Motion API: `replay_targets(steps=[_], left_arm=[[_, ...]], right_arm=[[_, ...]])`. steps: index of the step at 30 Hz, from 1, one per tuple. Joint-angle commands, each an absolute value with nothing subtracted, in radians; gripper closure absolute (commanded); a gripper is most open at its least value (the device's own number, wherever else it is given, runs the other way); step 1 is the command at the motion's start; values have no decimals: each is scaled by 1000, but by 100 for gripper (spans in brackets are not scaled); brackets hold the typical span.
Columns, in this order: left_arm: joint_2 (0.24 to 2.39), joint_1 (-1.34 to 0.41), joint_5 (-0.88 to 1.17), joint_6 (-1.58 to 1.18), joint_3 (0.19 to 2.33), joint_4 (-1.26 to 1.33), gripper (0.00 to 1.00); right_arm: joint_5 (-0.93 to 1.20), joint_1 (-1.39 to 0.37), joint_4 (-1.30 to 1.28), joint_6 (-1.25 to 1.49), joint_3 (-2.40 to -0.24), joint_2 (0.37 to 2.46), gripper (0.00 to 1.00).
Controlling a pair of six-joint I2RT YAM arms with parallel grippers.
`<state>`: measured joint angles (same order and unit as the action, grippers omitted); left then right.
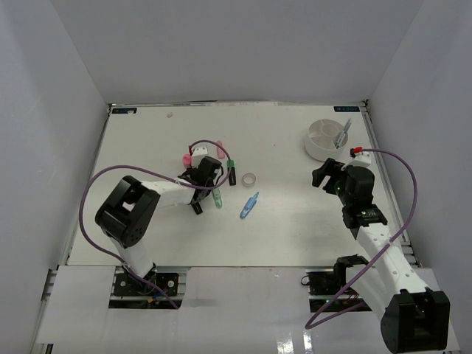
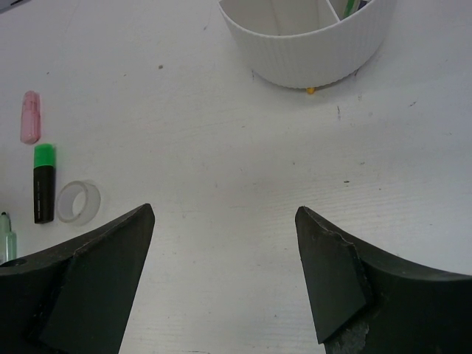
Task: Sort the stationery into containers
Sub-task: Pick up the pen from the center of the board.
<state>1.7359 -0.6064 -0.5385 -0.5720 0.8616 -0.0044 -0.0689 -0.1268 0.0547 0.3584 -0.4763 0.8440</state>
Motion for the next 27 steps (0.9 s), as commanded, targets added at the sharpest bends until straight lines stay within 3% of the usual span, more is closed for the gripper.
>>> replay_targets(steps=[1, 7, 12, 22, 27], left_arm=[[1710, -637, -503, -542, 896, -32, 90], [1631, -687, -497, -470, 920, -35, 94], [1478, -724, -443, -385, 927, -32, 94], [1192, -738, -34, -71, 902, -9, 94], [1111, -738, 86, 38, 855, 32, 93]], right_arm=[[-74, -133, 92, 345, -476, 830, 17], [-20, -133, 104, 328, -485, 827, 17], [173, -133, 149, 302, -497, 819, 18], [630, -135, 153, 383, -736, 911, 18], [727, -161, 241, 500, -857, 998, 19]])
